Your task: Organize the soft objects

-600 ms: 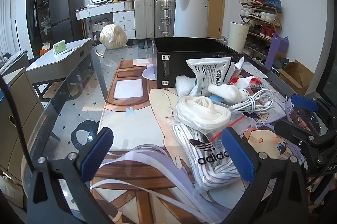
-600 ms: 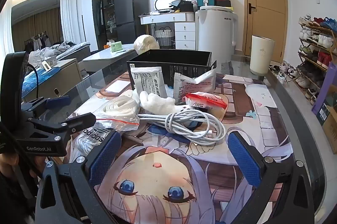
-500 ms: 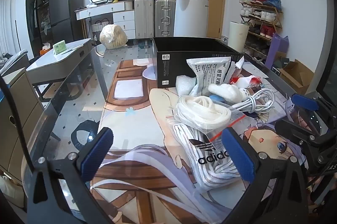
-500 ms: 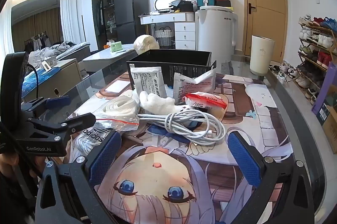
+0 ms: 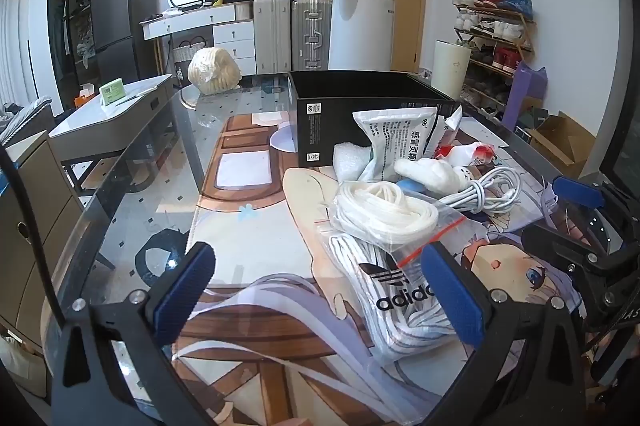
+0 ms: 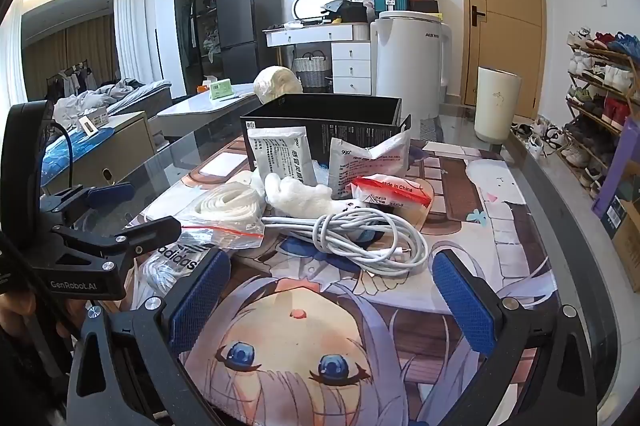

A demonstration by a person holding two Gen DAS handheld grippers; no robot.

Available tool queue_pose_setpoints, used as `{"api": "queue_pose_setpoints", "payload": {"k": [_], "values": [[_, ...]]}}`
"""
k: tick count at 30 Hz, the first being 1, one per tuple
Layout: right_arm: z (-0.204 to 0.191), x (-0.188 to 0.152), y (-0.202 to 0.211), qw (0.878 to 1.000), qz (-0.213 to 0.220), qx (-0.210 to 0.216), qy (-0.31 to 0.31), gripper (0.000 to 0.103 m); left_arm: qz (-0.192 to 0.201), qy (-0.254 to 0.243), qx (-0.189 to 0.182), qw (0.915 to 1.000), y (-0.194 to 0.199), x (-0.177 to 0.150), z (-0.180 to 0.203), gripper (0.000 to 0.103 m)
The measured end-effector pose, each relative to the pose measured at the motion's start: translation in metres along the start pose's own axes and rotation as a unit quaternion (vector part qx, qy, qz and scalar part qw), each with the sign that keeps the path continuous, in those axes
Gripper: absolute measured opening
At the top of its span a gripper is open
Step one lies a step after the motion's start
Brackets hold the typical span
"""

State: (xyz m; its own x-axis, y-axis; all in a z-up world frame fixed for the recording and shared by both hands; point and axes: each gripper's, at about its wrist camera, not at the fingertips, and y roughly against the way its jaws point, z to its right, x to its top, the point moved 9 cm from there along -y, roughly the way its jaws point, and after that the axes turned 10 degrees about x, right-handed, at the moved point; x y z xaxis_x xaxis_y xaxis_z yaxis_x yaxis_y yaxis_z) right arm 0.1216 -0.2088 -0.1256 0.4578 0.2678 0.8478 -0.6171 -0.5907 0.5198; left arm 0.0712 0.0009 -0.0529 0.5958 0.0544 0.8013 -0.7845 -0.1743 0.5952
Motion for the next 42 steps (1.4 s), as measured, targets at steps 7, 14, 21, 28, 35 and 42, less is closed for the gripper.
{"api": "queue_pose_setpoints", "payload": {"k": [7,14,21,28,35,42], "values": [[0.0003,-0.0001,0.0006,1.000,0.000,-0.001,0.000,0.103,0.001,-0.003,-0.002,1.0000,0.0045,-0.0028,0.0016,0.103],[0.0009,-0.0001,0.0007,1.000,0.001,0.000,0.000,0.103,0.003,-0.005,-0.004,1.0000,0.0065,-0.0006,0.0043,0.103],[0.0018,0.0000,0.0007,1.000,0.001,0.000,0.000,0.103,0.003,-0.005,-0.005,1.0000,0.0072,-0.0006,0.0040,0.103],[0.0019,0.0001,0.0010,1.000,0.001,0.000,0.000,0.103,0.002,-0.008,-0.006,0.9999,0.0082,-0.0003,0.0048,0.103],[0.0012,0.0005,0.0009,1.000,0.001,0.000,0.000,0.103,0.002,-0.007,-0.007,0.9999,0.0086,0.0000,0.0053,0.103],[0.0020,-0.0003,0.0011,1.000,0.001,-0.001,0.001,0.103,0.002,-0.009,-0.006,0.9999,0.0096,0.0005,0.0056,0.103]]}}
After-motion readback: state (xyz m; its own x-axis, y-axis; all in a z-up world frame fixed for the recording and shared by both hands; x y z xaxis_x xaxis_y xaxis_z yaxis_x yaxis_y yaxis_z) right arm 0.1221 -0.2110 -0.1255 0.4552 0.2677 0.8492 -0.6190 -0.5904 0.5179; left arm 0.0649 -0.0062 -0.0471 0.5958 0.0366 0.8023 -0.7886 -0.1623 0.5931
